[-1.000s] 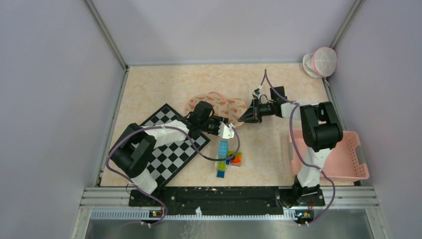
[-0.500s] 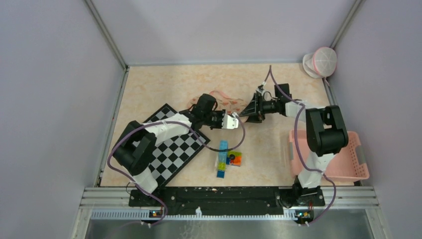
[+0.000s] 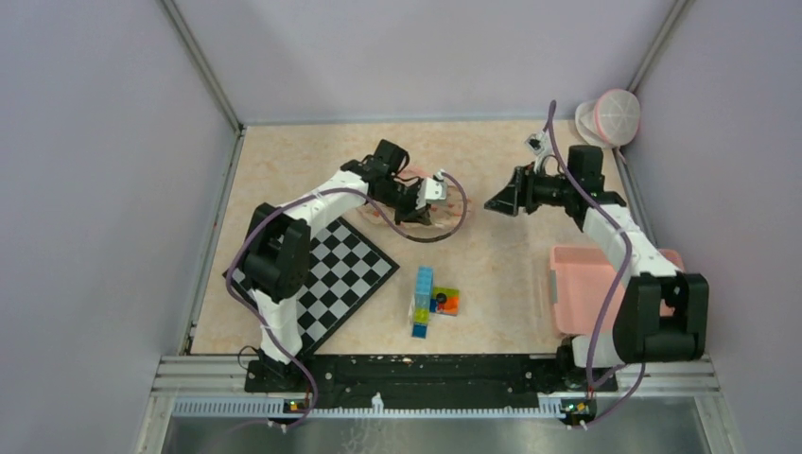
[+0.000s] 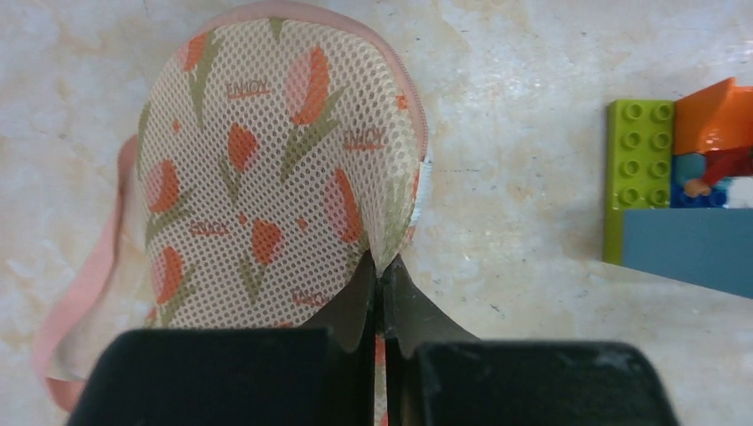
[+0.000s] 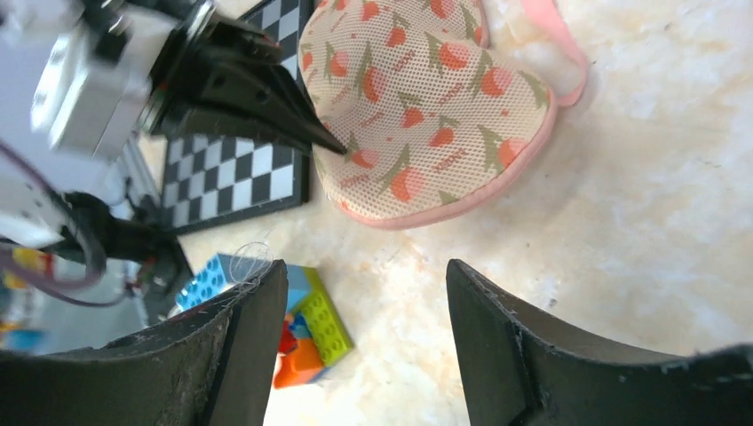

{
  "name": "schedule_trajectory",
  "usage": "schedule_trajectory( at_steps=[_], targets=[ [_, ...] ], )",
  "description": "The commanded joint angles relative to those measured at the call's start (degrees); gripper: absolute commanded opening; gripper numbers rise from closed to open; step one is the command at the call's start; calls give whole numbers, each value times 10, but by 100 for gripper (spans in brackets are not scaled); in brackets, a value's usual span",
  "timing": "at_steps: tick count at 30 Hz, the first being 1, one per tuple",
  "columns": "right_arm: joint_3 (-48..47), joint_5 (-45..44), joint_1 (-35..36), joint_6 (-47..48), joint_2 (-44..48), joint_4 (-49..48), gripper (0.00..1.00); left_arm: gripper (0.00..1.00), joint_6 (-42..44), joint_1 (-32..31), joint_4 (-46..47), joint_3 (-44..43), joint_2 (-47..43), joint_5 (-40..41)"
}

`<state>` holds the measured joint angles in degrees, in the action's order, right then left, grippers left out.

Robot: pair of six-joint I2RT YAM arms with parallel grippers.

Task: Unzip the laundry bag and remove the bra
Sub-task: Unzip the laundry bag at the center of the board.

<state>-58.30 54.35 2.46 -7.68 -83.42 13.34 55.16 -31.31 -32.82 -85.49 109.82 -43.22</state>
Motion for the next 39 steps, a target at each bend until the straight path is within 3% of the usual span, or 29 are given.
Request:
schedule_trajectory(
  at_steps=[1,7,9,12,16,18,20,30,39],
  targets=[
    [63,-38,5,154,120,-28,65,0,-18,14,-74,-23,0,-99],
    [159,-129,73,308,247,-82,66,0,-13,19,-118,-52,15,-146],
    [184,-147,88,334,277,-114,73,0,-11,20,-147,-72,33,-151],
    [204,-141,90,351,302,-145,85,0,-16,25,-156,-91,46,-155],
    [197,-78,91,415,303,-109,89,0,-36,28,-142,-94,50,-161],
    [186,-37,103,498,297,-57,85,1,-42,28,-146,-100,55,-166],
    [184,-71,139,551,289,-37,80,2,-46,29,-156,-109,64,-172],
    [195,-160,233,638,224,-101,73,3,-55,30,-189,-133,86,-184],
    [202,-195,271,689,161,-173,62,6,-66,33,-227,-164,106,-221]
  ],
)
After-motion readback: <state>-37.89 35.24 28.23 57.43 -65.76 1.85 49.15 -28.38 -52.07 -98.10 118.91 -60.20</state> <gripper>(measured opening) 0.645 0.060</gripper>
